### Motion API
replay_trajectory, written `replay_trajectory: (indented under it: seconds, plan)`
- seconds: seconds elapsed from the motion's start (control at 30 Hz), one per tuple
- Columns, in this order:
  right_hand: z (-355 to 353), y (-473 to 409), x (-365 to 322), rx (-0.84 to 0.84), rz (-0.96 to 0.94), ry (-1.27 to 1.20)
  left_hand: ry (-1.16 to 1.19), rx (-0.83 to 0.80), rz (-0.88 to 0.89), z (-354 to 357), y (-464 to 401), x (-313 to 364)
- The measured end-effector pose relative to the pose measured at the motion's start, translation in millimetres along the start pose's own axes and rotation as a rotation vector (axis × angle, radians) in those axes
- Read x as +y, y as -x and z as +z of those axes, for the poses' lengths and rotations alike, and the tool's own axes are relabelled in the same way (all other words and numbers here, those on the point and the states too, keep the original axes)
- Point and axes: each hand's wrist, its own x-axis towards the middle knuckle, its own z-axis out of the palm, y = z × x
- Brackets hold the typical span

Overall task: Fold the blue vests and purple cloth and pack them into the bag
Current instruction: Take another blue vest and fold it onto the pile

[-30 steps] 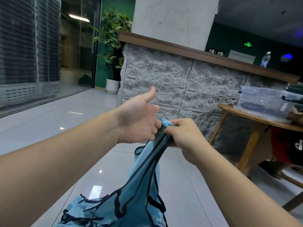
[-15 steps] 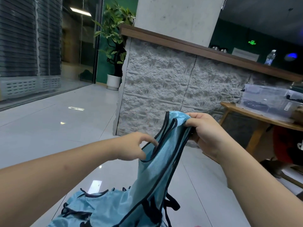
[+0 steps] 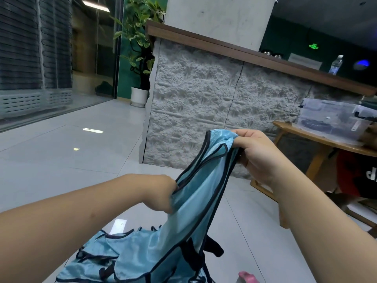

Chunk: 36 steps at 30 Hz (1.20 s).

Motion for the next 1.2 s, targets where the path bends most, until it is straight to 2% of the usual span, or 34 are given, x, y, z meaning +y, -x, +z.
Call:
replay_trajectory:
  seconds: [0.1,0.2,0.33,0.47,0.53,0.57,0.6,0.67,0.7,0.73,0.8,0.93,1.07,1.2]
  plan:
    - [-8.5,-6.5,5.2,0.115,0.021,0.096,0.073,0.071,0.011,-8.2,4.9,-17.2]
    - [-19.4,-15.6,9.8,0.200,0.010,0.188,0.145,0.236,0.007,-22.9,8.4,-30.7]
    - [-28.9,-25.4,0.4,0.235,-0.055,0.271,0.409,0.441,0.053,-51.3,15.1,-39.3]
    - [-37.5,-36.0,-23.2,0.331,-0.165,0.203,0.736,0.461,0.176,-83.8,33.7,-30.2]
    - [-40.6,-41.1,-27.6,0.393,-0.207,0.194,0.935,0.359,0.199,-95.7,40.8,-28.7]
    - [-40.4,-42.8,-26.7,0.403,-0.213,0.206,0.930,0.294,0.171,-98.0,43.7,-28.7]
    - [-39.1,-43.1,-25.1,0.398,-0.200,0.234,0.784,0.255,0.130,-99.3,46.7,-27.5]
    - [-35.8,-43.2,-19.0,0.398,-0.179,0.285,0.236,0.244,0.040,-105.3,51.0,-22.5]
    - [-36.1,-44.5,-16.3,0.435,-0.197,0.291,0.049,0.301,0.018,-109.9,52.0,-18.2]
    - [-37.7,-45.8,-16.1,0.483,-0.228,0.288,0.022,0.364,0.026,-115.7,54.9,-13.0]
    - [-42.6,-50.7,-16.8,0.517,-0.239,0.295,0.138,0.429,0.055,-127.2,62.3,-7.6]
    - [-42.7,-54.7,-11.4,0.456,-0.153,0.365,0.103,0.308,0.018,-120.7,59.4,-17.0]
    - [-33.5,-54.1,-5.1,0.452,-0.099,0.247,0.385,0.289,0.086,-108.1,50.5,-24.4]
    - [-26.8,-54.1,1.5,0.445,-0.022,0.021,1.020,0.199,0.180,-89.6,45.1,-29.8]
